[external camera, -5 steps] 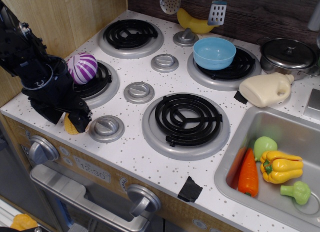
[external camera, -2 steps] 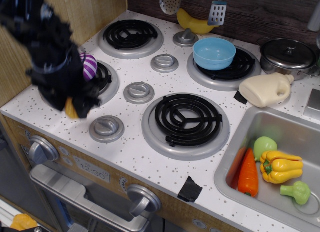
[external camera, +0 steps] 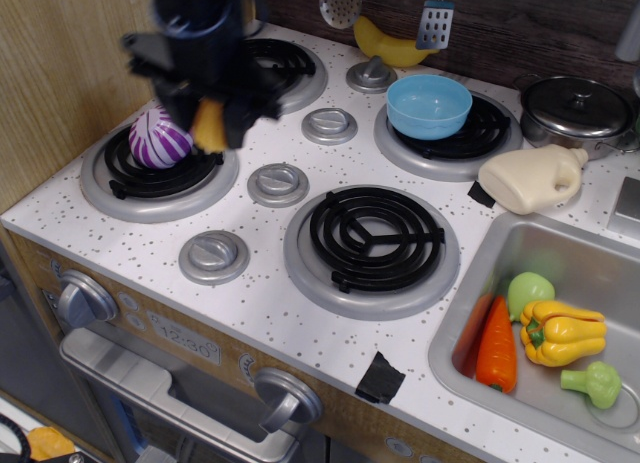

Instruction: Put corn into bowl

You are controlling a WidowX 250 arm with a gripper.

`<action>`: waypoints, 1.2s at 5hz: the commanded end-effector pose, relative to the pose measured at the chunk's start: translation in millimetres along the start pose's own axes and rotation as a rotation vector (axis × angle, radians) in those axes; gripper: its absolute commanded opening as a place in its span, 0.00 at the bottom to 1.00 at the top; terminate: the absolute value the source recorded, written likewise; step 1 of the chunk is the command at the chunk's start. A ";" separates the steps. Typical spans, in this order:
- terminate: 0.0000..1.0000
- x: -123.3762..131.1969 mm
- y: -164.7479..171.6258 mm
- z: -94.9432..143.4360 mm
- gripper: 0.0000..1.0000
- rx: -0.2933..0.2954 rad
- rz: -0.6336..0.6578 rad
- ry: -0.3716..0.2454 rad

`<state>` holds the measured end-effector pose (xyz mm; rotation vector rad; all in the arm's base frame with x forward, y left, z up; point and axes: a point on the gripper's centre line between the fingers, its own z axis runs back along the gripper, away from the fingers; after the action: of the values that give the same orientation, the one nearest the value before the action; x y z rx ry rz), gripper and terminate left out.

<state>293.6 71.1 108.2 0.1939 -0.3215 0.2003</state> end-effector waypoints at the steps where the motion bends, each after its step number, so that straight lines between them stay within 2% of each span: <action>1: 0.00 49.0 -33.6 0.3 0.00 -0.035 0.026 -0.095; 2: 0.00 73.1 -57.4 -10.0 0.00 -0.073 0.009 -0.136; 4: 0.00 105.1 -91.3 -25.4 0.00 -0.154 -0.026 -0.183; 6: 0.00 127.5 -113.9 -34.0 0.00 -0.194 -0.090 -0.210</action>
<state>439.7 -10.6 77.9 0.0392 -0.4730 0.0704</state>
